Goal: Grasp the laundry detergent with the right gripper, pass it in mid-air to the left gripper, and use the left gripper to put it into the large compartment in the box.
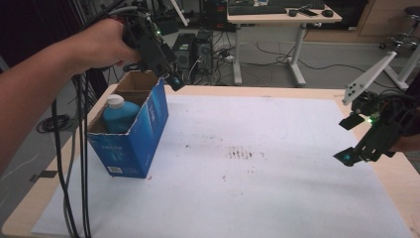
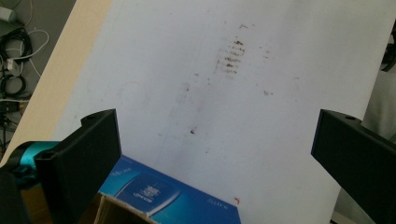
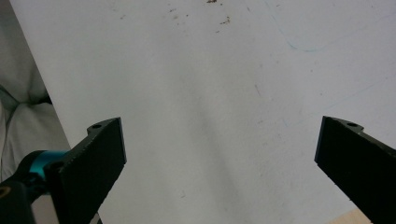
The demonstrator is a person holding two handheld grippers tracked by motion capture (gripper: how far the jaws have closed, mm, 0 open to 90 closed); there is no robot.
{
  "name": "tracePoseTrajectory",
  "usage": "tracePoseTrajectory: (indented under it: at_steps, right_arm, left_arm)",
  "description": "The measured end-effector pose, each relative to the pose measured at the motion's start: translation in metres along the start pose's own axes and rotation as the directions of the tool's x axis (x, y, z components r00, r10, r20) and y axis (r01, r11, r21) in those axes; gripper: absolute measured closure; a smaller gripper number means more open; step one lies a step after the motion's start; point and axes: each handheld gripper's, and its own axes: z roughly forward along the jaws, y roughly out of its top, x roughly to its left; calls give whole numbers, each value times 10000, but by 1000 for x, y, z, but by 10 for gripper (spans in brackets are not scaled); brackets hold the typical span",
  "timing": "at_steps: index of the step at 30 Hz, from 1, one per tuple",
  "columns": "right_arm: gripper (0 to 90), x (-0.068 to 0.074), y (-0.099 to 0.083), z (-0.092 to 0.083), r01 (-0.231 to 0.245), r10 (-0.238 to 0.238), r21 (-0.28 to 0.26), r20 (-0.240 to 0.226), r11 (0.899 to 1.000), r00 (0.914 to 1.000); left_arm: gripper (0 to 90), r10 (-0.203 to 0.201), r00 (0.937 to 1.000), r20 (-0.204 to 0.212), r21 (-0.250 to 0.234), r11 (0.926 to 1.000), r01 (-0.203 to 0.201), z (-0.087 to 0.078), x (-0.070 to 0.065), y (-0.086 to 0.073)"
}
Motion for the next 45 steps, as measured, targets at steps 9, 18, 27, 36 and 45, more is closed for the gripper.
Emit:
tracePoseTrajectory:
  at_steps: [9, 18, 27, 36, 45]
  right_arm:
    - [13, 0, 2, 4, -46, 47, 79, -51, 10000, 10000]
    - [13, -2, 5, 7, 18, -17, 113, -113, 9999, 9999]
    - [12, -2, 6, 9, -6, 7, 150, -96, 9999, 10000]
    - [12, 0, 8, 13, 12, -8, 218, -170, 9998, 9999]
    - [13, 0, 9, 18, 28, -21, 281, -235, 9996, 9997]
  left_arm:
    - [16, 334, 9990, 290, -279, 9991, -325, 19, -15, 20]
    - [16, 485, 9967, 647, 13, 9988, -487, 47, -25, 30]
    - [16, 471, 9956, 808, 98, 9988, -481, 68, -31, 35]
    - [16, 547, 9925, 1095, 130, 9983, -565, 89, -38, 38]
    - [16, 559, 9905, 1258, 159, 9982, -583, 105, -43, 40]
